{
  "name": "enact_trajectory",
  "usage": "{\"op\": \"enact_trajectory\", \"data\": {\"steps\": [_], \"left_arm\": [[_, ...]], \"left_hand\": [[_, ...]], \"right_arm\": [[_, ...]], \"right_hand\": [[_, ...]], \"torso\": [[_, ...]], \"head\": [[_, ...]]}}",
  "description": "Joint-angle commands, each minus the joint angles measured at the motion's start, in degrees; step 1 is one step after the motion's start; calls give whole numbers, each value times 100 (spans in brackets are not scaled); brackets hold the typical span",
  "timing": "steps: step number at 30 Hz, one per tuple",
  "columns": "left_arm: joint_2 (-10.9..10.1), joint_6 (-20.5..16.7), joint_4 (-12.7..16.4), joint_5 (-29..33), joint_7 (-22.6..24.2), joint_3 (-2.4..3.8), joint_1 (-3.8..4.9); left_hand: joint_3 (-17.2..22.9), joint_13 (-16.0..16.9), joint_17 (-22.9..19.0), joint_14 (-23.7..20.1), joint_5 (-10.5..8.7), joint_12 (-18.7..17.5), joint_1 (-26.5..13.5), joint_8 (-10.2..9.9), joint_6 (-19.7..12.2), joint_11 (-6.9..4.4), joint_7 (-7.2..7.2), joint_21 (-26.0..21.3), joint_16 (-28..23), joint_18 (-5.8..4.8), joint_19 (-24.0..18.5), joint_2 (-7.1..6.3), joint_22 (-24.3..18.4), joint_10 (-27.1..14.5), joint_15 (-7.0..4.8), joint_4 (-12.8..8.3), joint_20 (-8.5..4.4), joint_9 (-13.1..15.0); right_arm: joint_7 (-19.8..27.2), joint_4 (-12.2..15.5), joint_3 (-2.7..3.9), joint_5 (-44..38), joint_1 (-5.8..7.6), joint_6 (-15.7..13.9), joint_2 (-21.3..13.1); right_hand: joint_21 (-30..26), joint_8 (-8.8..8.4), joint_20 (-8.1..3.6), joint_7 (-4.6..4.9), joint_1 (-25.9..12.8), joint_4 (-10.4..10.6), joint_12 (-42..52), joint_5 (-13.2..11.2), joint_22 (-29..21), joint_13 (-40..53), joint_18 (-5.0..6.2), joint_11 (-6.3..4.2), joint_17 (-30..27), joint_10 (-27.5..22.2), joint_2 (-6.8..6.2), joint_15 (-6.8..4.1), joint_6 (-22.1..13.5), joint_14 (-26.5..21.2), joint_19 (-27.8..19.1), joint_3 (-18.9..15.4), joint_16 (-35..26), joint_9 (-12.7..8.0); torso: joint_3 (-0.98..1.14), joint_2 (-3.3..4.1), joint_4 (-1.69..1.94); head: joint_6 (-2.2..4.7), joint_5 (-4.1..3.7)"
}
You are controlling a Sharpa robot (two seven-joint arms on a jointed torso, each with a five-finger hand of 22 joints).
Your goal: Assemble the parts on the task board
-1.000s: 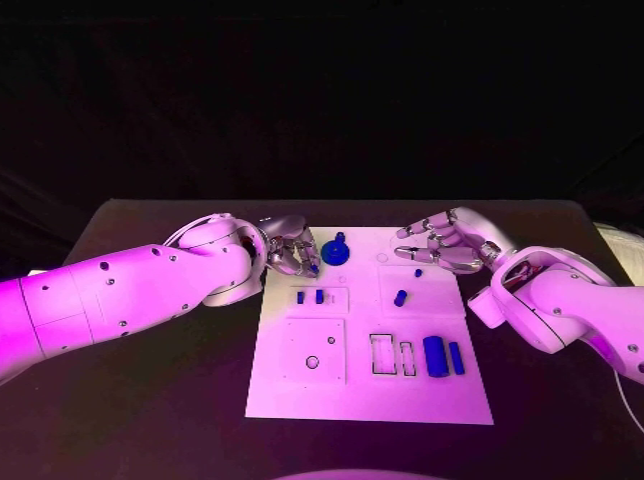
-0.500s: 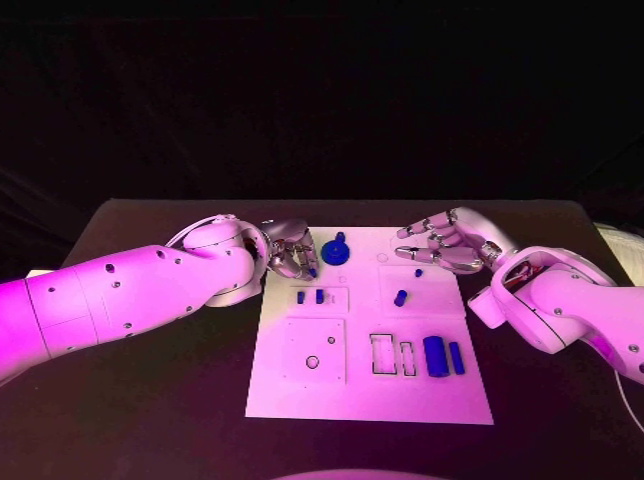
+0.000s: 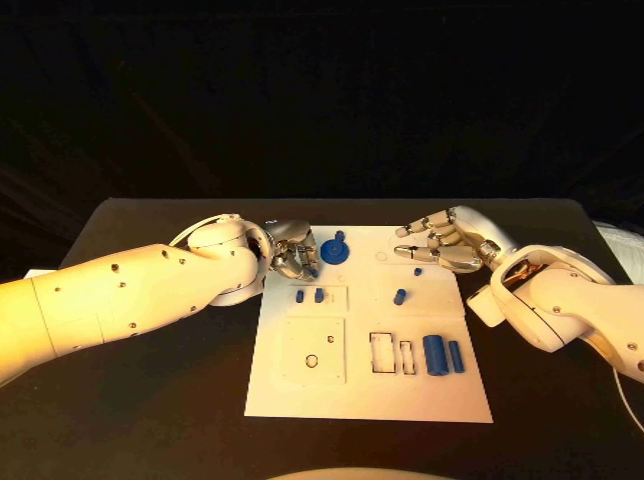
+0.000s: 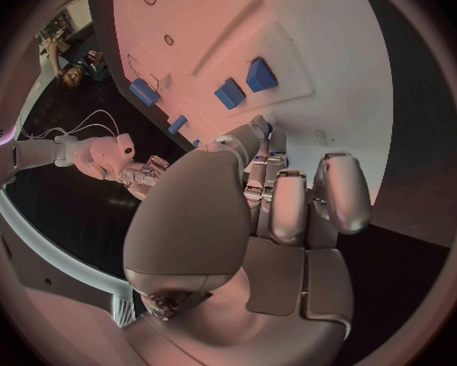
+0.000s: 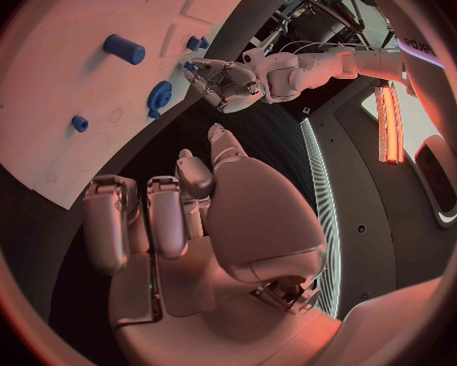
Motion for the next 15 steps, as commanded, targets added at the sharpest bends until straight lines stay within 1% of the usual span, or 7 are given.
{"op": "enact_trajectory", "data": {"steps": [1,9,15], "left_arm": [[16,153,0,-63,-52,1,-5],[45,215,-31,-76,-139,0,-7],[67,218,-57,-72,-156,-1,-7]], "left_hand": [[22,7,-5,183,-31,-30,-52,-12,35,-1,-7,29,36,-94,23,19,239,26,-24,-6,10,7],[37,6,-19,179,-33,-60,-81,-36,23,4,0,19,35,-92,18,6,237,20,-20,-12,12,-4],[101,-10,-68,166,-36,-197,-172,-210,-187,81,93,11,28,-95,12,-63,246,-93,38,-29,49,-85]], "right_arm": [[19,8,0,-32,-4,40,2],[18,9,0,-32,-4,37,0],[15,8,0,-32,-4,35,-4]], "right_hand": [[-17,8,-7,-14,20,-17,-19,22,428,-7,63,-2,149,-23,27,-38,24,294,-48,25,-23,9],[-17,8,-7,-14,20,-17,-19,22,428,-7,63,-2,149,-23,27,-38,24,294,-48,25,-23,9],[-25,10,-8,-14,17,-10,-40,23,417,-31,65,-3,132,-25,30,-38,27,292,-54,20,-39,9]], "torso": [[0,-5,4],[-1,0,0],[0,-2,0]], "head": [[4,-4],[-1,1],[-5,-7]]}}
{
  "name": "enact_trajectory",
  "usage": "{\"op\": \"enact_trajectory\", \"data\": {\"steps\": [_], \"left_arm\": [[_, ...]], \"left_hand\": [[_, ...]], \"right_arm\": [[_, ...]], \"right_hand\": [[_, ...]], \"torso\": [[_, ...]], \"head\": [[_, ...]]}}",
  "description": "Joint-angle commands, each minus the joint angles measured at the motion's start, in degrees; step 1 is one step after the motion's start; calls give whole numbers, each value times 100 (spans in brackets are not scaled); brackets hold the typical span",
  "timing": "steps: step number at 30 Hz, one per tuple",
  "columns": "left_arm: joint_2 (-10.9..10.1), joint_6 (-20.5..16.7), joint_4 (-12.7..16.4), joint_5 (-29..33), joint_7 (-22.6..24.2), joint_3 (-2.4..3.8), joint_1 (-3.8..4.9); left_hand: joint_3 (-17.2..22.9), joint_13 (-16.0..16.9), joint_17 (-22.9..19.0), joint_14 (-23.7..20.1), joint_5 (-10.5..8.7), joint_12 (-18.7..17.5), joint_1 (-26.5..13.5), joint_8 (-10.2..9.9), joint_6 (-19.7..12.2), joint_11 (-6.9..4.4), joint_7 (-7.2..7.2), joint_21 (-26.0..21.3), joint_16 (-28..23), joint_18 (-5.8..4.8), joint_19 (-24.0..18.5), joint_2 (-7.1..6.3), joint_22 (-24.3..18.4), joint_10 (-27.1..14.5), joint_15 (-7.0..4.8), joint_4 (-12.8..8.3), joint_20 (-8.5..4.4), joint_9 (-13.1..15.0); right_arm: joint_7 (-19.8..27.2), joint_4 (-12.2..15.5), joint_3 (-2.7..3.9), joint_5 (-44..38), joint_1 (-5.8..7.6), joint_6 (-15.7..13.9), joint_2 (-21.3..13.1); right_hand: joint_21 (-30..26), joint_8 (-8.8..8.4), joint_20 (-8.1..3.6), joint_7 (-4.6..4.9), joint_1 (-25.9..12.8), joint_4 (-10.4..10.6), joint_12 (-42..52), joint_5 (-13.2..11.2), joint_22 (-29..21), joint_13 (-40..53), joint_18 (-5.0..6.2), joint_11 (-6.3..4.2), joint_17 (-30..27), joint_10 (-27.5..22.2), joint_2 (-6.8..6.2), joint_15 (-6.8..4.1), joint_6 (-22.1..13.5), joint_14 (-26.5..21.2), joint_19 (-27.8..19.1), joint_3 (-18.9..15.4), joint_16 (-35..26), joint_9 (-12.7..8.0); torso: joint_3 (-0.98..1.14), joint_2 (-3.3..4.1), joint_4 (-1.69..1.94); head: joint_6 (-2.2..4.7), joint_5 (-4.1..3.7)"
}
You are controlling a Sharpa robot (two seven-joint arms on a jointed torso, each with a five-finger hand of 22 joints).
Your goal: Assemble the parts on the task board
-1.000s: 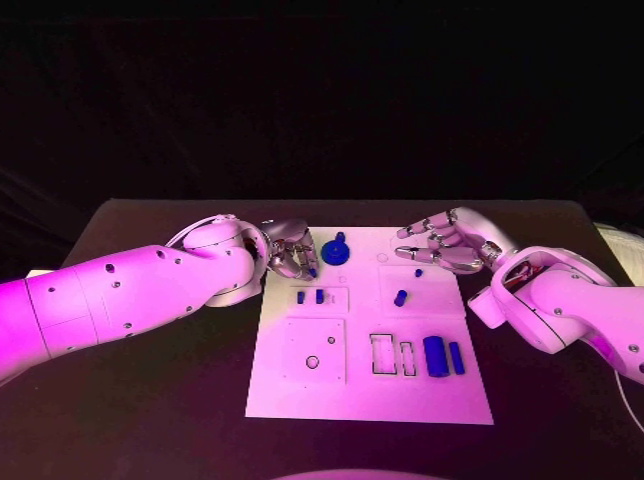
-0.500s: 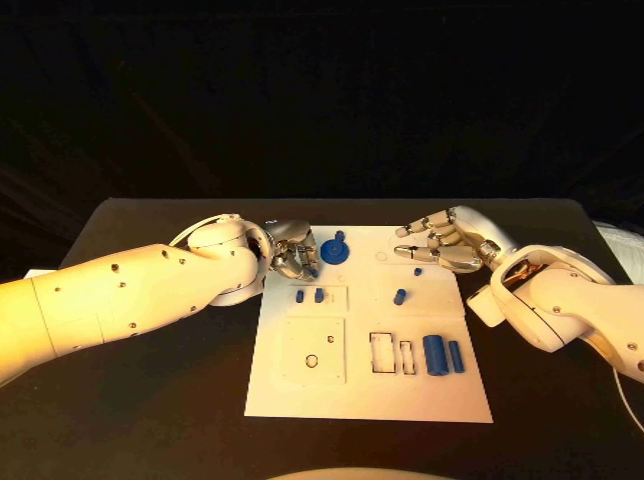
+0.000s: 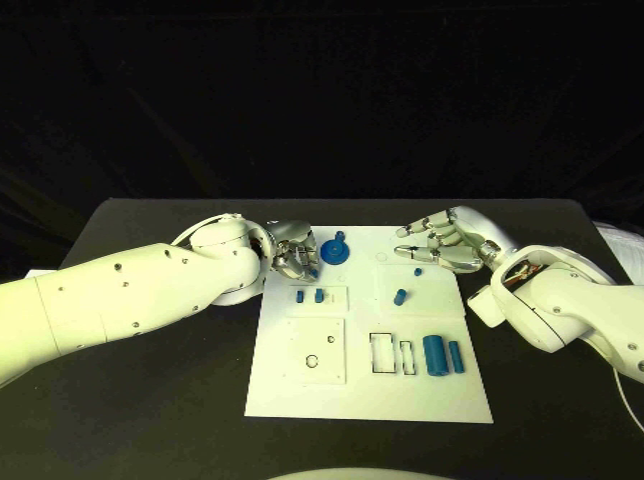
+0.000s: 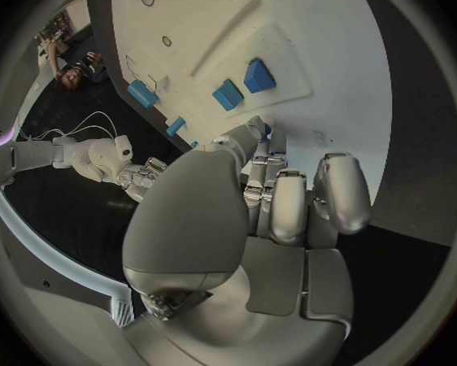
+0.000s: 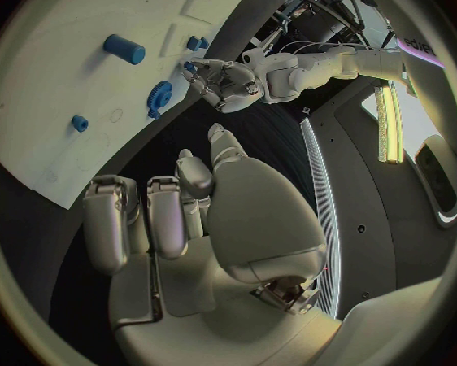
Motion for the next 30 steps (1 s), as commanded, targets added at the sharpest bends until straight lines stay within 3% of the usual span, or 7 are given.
{"op": "enact_trajectory", "data": {"steps": [1,11,17,21,22,26,30], "left_arm": [[14,130,-11,-27,-68,-5,-9],[-10,114,-8,14,-91,-5,-10],[-66,53,27,41,-96,-5,-10],[-117,-47,55,70,-78,-5,-10],[-141,-97,67,96,-61,-5,-10],[-289,-471,115,618,184,-4,-9],[-475,-1057,154,2168,939,-9,-9]], "left_hand": [[50,-9,-15,164,-36,-48,-71,-95,-139,32,38,11,29,-99,12,-26,249,-41,49,-18,58,-48],[152,-24,-82,147,-35,-84,-161,-155,-541,99,102,-30,25,-89,-5,-130,240,-166,104,-39,116,-202],[184,-33,-117,137,-34,-88,-182,-151,-586,120,117,-67,16,-81,-20,-159,223,-240,121,-49,133,-220],[225,-40,-127,133,-23,-89,-183,-156,-664,139,129,-93,20,-76,-29,-176,212,-322,136,-67,148,-234],[246,-42,-137,131,-18,-88,-177,-154,-683,145,133,-109,18,-72,-36,-179,204,-350,141,-77,153,-235],[345,-42,-151,124,-2,-82,-136,-127,-668,156,133,-201,21,-53,-70,-160,153,-417,149,-119,167,-225],[599,-53,-1388,-363,43,-50,-133,-66,-474,235,211,-1539,-733,205,-681,-127,-637,-719,217,-176,216,-211]], "right_arm": [[15,7,0,-32,-4,35,-2],[-14,-5,0,-39,-4,56,-18],[-175,-62,0,-221,-5,106,-51],[-347,-124,0,-597,-5,167,-78],[-413,-147,1,-748,-5,198,-86],[-707,-228,2,-1533,-5,329,-123],[-1019,-253,4,-2583,-5,445,-139]], "right_hand": [[-26,10,-8,-14,17,-9,-43,23,416,-30,65,-3,130,-26,30,-38,27,291,-55,20,-41,9],[-55,7,-14,-19,37,1,-671,25,377,-504,75,-10,1,-294,29,-45,16,263,-79,14,-146,7],[-163,22,-35,-19,185,48,-2778,22,221,-2137,112,-20,-488,-1226,58,-61,38,175,-178,97,-533,11],[-213,42,-23,13,471,9,-3698,-176,150,-2951,127,46,-640,-1589,55,-31,162,167,-218,332,-656,26],[-238,31,1,50,554,7,-4064,-306,115,-3347,136,109,-690,-1604,19,10,200,163,-239,445,-698,25],[-271,57,38,41,800,-80,-4736,-421,72,-4179,149,111,-764,-1504,-113,46,406,168,-258,790,-753,43],[-285,36,48,-23,845,-115,-5097,-492,59,-4797,147,97,-796,-1336,-298,32,547,173,-260,1128,-772,42]], "torso": [[1,2,0],[-1,-2,3],[-5,-5,3],[-8,-8,3],[-9,-5,4],[-5,-4,1],[4,-4,-4]], "head": [[-7,-8],[-6,-14],[3,-19],[7,-24],[12,-28],[30,-45],[55,-124]]}}
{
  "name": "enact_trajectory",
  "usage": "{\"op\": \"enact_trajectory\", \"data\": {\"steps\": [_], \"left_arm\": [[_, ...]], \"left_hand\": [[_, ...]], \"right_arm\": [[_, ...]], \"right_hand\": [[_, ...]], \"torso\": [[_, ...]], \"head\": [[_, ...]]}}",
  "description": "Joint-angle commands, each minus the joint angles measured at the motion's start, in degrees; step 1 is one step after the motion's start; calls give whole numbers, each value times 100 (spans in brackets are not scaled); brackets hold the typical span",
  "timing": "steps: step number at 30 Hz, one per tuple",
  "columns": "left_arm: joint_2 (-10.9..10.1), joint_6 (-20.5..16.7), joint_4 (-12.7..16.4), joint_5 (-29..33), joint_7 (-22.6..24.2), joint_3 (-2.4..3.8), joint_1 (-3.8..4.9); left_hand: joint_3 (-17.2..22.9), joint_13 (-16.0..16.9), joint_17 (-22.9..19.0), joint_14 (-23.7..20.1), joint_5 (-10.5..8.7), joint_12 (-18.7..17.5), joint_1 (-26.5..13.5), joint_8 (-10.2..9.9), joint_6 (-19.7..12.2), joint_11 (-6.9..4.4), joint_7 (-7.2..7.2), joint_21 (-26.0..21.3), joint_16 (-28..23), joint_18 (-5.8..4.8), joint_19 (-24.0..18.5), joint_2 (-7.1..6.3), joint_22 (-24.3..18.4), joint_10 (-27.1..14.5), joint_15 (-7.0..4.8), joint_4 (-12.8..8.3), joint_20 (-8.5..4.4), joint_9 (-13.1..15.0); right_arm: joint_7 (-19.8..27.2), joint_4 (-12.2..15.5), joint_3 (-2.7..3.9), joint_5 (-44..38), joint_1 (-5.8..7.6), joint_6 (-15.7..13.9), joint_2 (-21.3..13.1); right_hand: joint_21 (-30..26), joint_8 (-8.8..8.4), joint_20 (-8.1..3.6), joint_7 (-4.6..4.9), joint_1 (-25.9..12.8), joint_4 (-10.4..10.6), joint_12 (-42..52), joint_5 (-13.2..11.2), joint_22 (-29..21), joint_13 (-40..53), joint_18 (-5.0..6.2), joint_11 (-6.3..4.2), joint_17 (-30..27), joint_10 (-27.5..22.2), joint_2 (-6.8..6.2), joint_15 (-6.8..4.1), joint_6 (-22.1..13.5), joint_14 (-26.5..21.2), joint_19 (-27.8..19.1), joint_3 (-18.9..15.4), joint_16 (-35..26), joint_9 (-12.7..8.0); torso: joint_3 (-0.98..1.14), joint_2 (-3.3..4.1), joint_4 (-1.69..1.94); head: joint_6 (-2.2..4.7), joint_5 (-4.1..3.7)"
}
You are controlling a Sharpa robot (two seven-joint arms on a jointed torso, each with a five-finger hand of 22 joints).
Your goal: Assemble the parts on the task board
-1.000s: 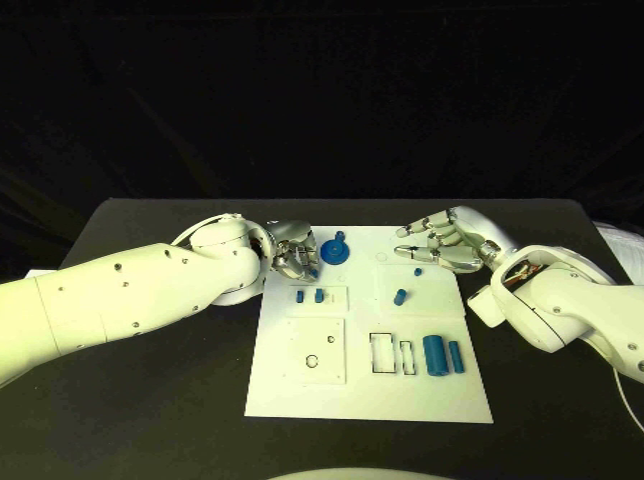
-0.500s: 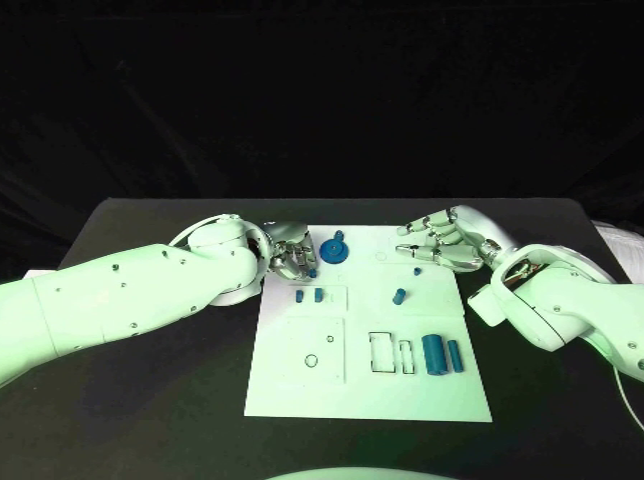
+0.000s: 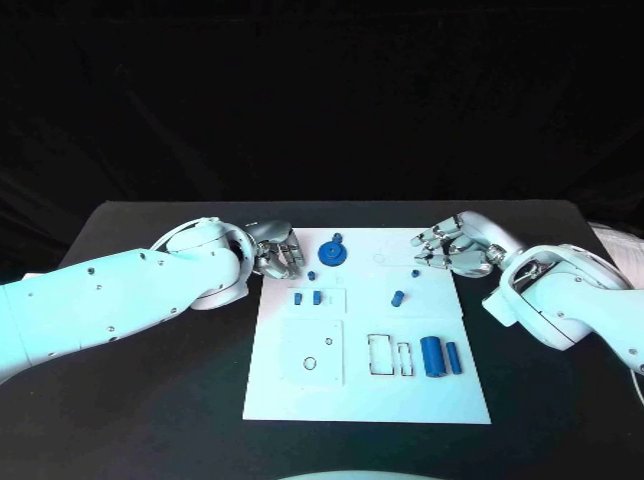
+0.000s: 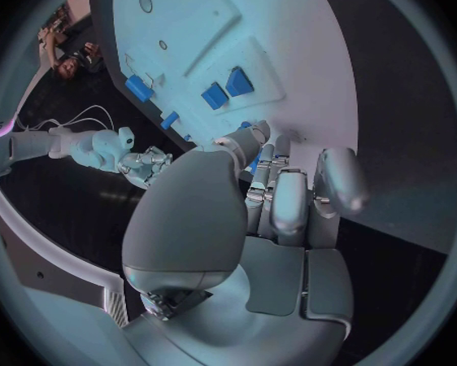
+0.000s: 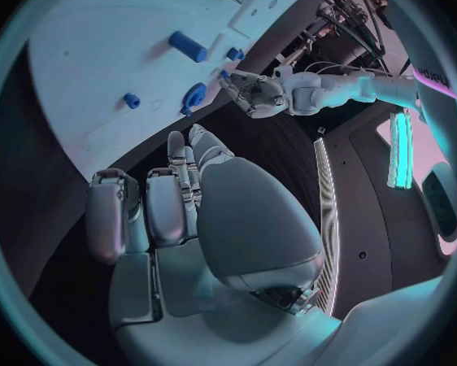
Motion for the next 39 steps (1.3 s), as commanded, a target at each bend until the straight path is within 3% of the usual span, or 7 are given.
{"op": "enact_trajectory", "data": {"steps": [1,2,4,8,11,18,39], "left_arm": [[-117,-872,60,2216,1138,-13,2],[-165,-973,93,2926,1456,-32,2],[-236,-1026,159,4474,2025,-63,2],[-356,-1046,304,6914,2984,-108,-11],[-441,-989,390,7674,3328,-123,-26],[-567,-902,523,8159,3544,-132,-49],[-691,-797,710,8252,3555,-135,-57]], "left_hand": [[129,-10,-1207,-554,38,-1,-8,19,66,82,85,-1227,-794,257,-617,34,-707,-255,58,-4,47,-1],[148,-7,-1806,-882,31,14,-55,5,47,107,108,-1821,-1213,358,-955,46,-1049,-349,85,19,71,-7],[102,-2,-2422,-1274,17,35,-206,-6,21,124,101,-2394,-1668,441,-1325,69,-1374,-440,118,121,109,-9],[-31,16,-2569,-1511,76,142,-304,3,-26,149,114,-2618,-1807,459,-1538,127,-1507,-548,147,143,147,-4],[-149,30,-2627,-1540,92,253,-353,26,-20,128,101,-2685,-1808,462,-1552,156,-1564,-522,139,136,157,2],[-250,43,-2697,-1547,103,404,-366,71,24,105,82,-2739,-1793,464,-1528,215,-1623,-464,122,107,146,11],[-315,45,-2748,-1557,117,490,-371,105,57,87,64,-2777,-1789,465,-1514,231,-1663,-451,109,79,135,14]], "right_arm": [[-585,-2,2,-1687,-5,320,1],[-670,1,2,-1932,-6,361,4],[-820,9,3,-2333,-10,443,16],[-1107,33,3,-3009,-24,639,54],[-1269,39,3,-3332,-38,788,101],[-1448,-21,3,-3611,-48,983,245],[-1417,-327,-3,-3551,-151,1316,611]], "right_hand": [[-34,13,9,-13,-28,7,-187,-74,52,-345,57,-6,-29,96,-120,26,79,170,-37,192,-37,1],[-37,8,3,-28,-43,16,-234,-105,49,-445,62,-9,-41,114,-155,37,100,169,-38,251,-45,0],[-51,1,12,-40,-67,33,-307,-134,32,-600,63,-1,-70,126,-198,32,127,165,-50,350,-65,-2],[-97,-20,20,-63,-135,75,-424,-279,-34,-843,80,14,-165,94,-295,47,133,146,-93,480,-135,-15],[-146,-28,30,-66,-175,98,-500,-348,-101,-1030,96,29,-246,56,-366,58,128,130,-136,585,-197,-27],[-176,-26,40,-62,-218,120,-556,-447,-133,-1292,102,47,-299,52,-414,62,137,126,-148,774,-236,-42],[-192,-14,37,-54,-245,101,-551,-653,-144,-1658,103,50,-309,184,-352,64,244,135,-137,1205,-232,-41]], "torso": [[8,3,-5],[6,6,-2],[0,9,3],[-9,6,20],[-13,2,13],[-18,10,8],[-8,8,2]], "head": [[28,-87],[34,-122],[33,-157],[34,-209],[32,-193],[37,-213],[1,-205]]}}
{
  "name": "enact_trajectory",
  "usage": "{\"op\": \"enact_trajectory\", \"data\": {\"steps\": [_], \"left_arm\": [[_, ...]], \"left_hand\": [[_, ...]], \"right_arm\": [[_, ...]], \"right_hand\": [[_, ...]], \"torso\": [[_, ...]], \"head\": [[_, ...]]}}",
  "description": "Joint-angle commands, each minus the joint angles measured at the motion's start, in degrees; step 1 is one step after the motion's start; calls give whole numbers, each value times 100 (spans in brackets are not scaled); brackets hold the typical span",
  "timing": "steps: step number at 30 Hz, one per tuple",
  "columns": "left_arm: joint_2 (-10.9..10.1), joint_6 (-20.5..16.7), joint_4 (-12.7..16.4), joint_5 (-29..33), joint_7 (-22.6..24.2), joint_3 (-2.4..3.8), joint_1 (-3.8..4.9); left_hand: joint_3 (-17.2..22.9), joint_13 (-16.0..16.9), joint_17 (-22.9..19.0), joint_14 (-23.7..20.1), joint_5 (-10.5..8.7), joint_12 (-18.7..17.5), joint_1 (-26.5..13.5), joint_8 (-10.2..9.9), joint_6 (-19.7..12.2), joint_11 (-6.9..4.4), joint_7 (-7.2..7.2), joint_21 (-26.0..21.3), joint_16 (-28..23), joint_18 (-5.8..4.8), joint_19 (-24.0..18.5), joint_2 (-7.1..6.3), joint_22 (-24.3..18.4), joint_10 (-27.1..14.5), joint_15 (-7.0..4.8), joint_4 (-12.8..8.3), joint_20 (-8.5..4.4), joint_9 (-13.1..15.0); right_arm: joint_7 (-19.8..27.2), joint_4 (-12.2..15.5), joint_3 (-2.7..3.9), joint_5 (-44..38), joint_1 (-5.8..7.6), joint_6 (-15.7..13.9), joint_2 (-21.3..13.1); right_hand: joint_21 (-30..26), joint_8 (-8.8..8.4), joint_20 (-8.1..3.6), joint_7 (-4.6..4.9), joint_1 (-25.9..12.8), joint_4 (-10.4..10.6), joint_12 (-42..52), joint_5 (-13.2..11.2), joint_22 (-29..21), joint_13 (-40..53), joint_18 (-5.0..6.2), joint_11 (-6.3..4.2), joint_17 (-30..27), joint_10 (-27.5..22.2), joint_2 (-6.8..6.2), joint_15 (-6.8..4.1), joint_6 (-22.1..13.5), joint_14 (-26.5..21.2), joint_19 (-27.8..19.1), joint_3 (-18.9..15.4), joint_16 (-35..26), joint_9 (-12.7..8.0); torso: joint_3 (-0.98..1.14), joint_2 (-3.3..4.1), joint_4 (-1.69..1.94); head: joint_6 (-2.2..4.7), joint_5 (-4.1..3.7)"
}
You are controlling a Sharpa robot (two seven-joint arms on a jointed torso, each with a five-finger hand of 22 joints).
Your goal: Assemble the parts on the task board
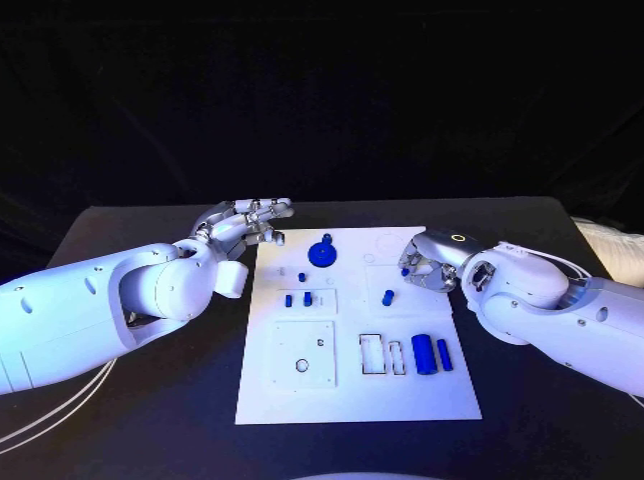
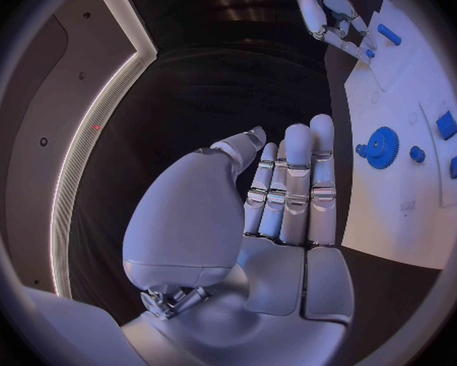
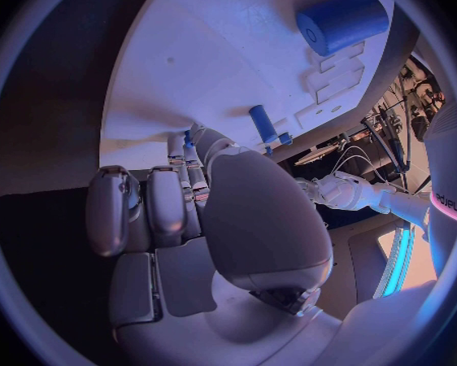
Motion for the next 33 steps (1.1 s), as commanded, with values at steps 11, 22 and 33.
{"op": "enact_trajectory", "data": {"steps": [11,22,33], "left_arm": [[-17,100,37,46,48,2,-1],[-23,92,61,10,9,2,-2],[-33,88,58,3,1,2,-4]], "left_hand": [[-49,6,-37,-41,42,81,-3,44,19,-32,-20,-39,-5,72,11,33,-27,27,-23,-42,-30,10],[-57,-2,-73,-45,50,115,38,40,-10,-21,5,-55,-8,70,23,45,-47,3,-23,-91,-37,2],[-56,-5,-91,-46,53,134,64,43,-15,-18,9,-61,-8,69,31,53,-54,-8,-23,-120,-39,1]], "right_arm": [[-51,-106,-41,-94,-40,354,167],[-200,-105,-44,-241,-45,330,217],[-323,83,-27,-362,-51,-310,102]], "right_hand": [[-7,79,-53,-69,-5,-132,64,-238,29,-191,97,-88,11,414,146,-45,353,150,7,469,3,75],[77,110,-107,-101,-8,-371,43,-396,158,-272,66,-143,77,666,173,-97,508,176,97,802,69,148],[147,68,-118,-71,-46,-637,-51,-389,259,-319,44,-136,86,777,113,-94,534,182,157,1200,95,187]], "torso": [[4,-4,-2],[2,-8,-4],[-1,-17,2]], "head": [[-29,-65],[-54,-34],[-56,-54]]}}
